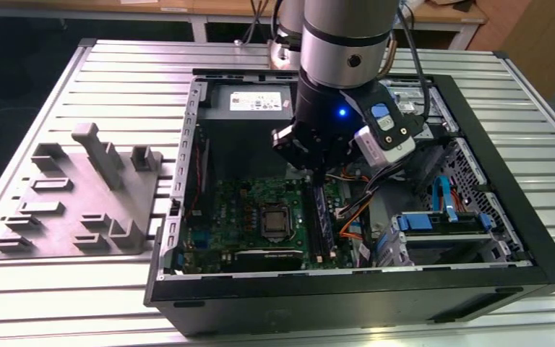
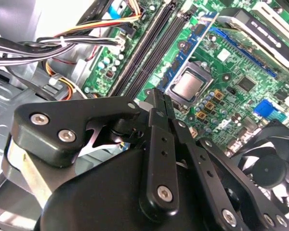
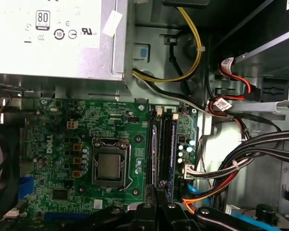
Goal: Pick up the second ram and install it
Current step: 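Insert the second ram into the second slot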
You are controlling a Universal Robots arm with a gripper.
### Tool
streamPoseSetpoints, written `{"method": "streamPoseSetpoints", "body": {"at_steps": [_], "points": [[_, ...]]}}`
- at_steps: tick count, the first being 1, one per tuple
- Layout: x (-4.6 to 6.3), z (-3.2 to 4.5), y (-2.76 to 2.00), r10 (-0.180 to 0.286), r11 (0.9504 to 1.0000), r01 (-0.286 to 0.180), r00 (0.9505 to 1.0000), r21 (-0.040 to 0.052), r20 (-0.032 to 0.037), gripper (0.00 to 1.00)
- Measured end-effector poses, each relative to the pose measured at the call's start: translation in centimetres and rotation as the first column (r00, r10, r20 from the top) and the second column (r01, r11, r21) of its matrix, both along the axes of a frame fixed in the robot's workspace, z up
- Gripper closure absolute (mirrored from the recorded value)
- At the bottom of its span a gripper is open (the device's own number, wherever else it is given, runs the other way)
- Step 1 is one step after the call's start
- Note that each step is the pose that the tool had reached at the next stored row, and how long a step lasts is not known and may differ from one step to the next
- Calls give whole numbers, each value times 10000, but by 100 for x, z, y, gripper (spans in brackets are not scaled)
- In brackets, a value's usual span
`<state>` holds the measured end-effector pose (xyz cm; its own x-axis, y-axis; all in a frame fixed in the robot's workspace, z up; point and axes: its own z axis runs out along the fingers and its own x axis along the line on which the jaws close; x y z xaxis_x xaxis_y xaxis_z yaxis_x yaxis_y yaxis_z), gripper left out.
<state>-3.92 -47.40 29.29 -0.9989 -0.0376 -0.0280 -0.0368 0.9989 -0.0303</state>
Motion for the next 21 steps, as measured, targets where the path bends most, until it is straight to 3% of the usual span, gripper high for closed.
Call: {"method": "streamPoseSetpoints", "body": {"at_steps": [21], "points": [[4,-94,0,-1,10000,1,10000,1,2,88]]}}
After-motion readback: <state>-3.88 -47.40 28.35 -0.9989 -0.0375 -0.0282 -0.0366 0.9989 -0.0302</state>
